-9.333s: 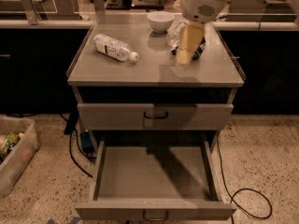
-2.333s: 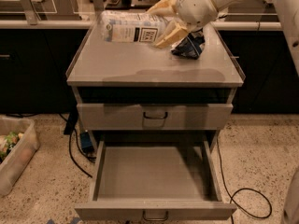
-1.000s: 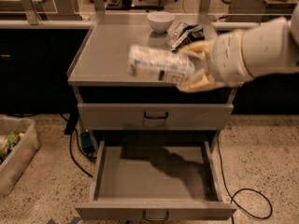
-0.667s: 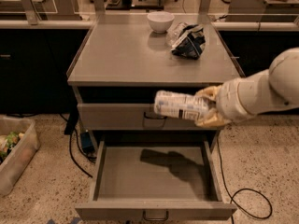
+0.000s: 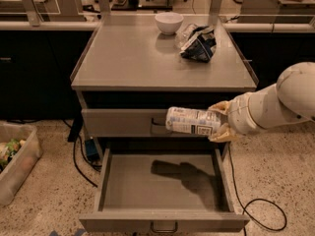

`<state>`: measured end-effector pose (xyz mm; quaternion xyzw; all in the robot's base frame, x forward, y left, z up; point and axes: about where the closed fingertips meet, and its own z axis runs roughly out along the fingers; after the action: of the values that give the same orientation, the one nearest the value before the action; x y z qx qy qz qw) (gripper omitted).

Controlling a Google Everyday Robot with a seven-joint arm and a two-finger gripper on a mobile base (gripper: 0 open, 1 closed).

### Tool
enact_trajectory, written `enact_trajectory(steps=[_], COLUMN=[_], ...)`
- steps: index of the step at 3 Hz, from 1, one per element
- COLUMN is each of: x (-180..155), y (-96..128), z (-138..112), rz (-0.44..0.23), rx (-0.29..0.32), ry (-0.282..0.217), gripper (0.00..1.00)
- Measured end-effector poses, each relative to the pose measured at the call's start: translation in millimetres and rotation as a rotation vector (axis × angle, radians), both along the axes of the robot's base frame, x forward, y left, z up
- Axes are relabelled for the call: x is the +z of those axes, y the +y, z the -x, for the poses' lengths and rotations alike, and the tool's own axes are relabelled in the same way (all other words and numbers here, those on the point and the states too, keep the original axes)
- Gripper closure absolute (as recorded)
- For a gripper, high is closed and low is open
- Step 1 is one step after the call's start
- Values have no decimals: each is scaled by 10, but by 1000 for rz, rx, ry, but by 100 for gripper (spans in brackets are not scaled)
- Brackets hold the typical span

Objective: Place blue plastic bottle into middle drawer

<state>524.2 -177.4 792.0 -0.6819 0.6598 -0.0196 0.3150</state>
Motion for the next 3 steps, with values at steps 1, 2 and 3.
enact_trajectory(steps=[1, 2, 3], x=[-4, -384, -1099], y=[1, -16, 16], z=[0, 35, 295], rz=[0, -127, -296], rx=[0, 12, 40], ry=[1, 57, 230], gripper=[100, 100, 100])
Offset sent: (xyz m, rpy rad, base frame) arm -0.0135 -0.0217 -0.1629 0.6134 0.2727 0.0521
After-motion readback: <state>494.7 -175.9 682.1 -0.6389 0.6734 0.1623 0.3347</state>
